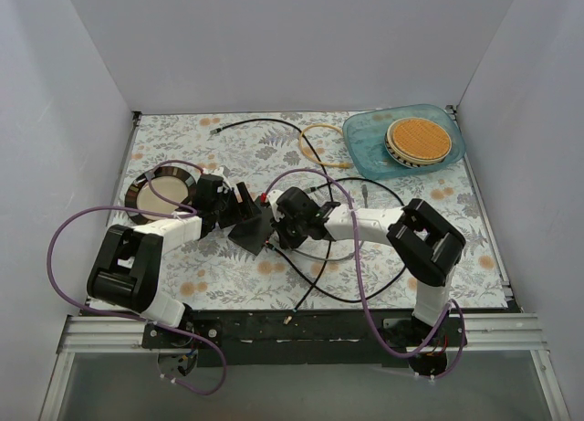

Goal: Insert the plug into the switch port

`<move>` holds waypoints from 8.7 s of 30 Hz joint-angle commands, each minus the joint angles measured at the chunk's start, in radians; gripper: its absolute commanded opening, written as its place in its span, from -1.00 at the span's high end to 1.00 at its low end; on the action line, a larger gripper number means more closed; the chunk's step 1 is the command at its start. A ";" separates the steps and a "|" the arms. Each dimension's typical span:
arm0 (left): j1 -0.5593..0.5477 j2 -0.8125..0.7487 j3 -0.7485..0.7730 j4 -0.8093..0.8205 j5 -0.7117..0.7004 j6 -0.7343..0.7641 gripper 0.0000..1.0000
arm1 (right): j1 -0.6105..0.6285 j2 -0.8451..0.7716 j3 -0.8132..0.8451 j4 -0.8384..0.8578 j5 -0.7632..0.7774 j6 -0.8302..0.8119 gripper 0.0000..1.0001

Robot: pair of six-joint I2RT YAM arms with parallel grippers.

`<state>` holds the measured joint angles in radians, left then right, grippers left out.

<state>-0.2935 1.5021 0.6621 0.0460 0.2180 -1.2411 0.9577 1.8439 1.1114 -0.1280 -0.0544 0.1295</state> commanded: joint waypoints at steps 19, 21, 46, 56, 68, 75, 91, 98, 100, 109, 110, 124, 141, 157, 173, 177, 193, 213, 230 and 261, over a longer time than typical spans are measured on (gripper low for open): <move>0.005 0.006 0.007 0.018 0.041 0.019 -0.35 | 0.032 0.074 0.102 -0.070 0.102 0.007 0.97; 0.005 0.006 0.008 0.018 0.044 0.017 -0.35 | 0.036 0.078 0.110 -0.073 0.108 0.005 0.97; 0.004 0.050 0.016 0.022 0.173 0.026 -0.22 | 0.042 0.113 0.176 -0.068 0.122 -0.005 0.97; 0.004 0.055 0.011 0.023 0.202 0.025 -0.19 | 0.042 0.124 0.196 -0.033 0.129 -0.014 0.97; 0.004 0.044 -0.004 0.020 0.242 0.006 -0.16 | 0.042 0.147 0.249 0.005 0.153 -0.021 0.97; 0.004 0.035 -0.009 0.023 0.288 -0.015 -0.13 | 0.042 0.152 0.269 0.047 0.163 -0.021 0.97; -0.061 0.052 0.001 0.011 0.337 -0.043 -0.08 | 0.042 0.166 0.346 0.091 0.159 -0.036 0.97; -0.096 0.047 -0.015 0.014 0.339 -0.069 -0.08 | 0.042 0.161 0.357 0.113 0.176 -0.041 0.97; -0.101 0.047 -0.022 0.018 0.342 -0.075 -0.08 | 0.042 0.158 0.358 0.116 0.179 -0.039 0.97; -0.104 0.044 -0.033 0.029 0.322 -0.083 -0.09 | 0.042 0.150 0.349 0.116 0.183 -0.042 0.97; -0.104 0.044 -0.035 0.028 0.319 -0.080 -0.10 | 0.042 0.149 0.346 0.114 0.186 -0.041 0.97; -0.092 0.029 0.059 -0.121 0.034 0.005 -0.89 | 0.042 0.072 0.189 0.100 0.203 -0.019 0.97; -0.056 -0.131 0.059 -0.190 -0.203 -0.011 -0.96 | 0.042 0.040 0.108 -0.019 0.172 0.012 0.68; -0.053 -0.194 0.062 -0.207 -0.236 -0.006 -0.96 | 0.042 -0.054 0.031 -0.059 0.228 0.033 -0.24; -0.053 -0.220 0.056 -0.163 -0.114 0.014 -0.96 | 0.042 -0.330 -0.134 -0.027 0.277 0.042 -0.88; -0.053 -0.221 0.045 -0.135 -0.065 0.014 -0.96 | 0.039 -0.370 -0.150 -0.027 0.313 0.051 -0.97; -0.053 -0.204 0.044 -0.118 0.006 0.017 -0.96 | -0.022 -0.370 -0.148 -0.130 0.433 0.133 -0.89; -0.055 -0.192 0.013 -0.069 0.143 -0.012 -0.96 | 0.041 -0.597 -0.357 0.053 -0.055 -0.126 -0.79; -0.053 -0.244 0.045 -0.104 0.061 -0.029 -0.96 | 0.021 -0.551 -0.332 0.003 0.372 -0.003 -0.76; -0.053 -0.278 0.044 -0.167 0.106 0.003 -0.96 | -0.451 0.233 0.447 0.019 0.189 -0.082 -0.58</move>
<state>-0.3489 1.2552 0.6777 -0.0982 0.3038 -1.2591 0.5209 2.0418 1.4727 -0.1207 0.1497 0.0902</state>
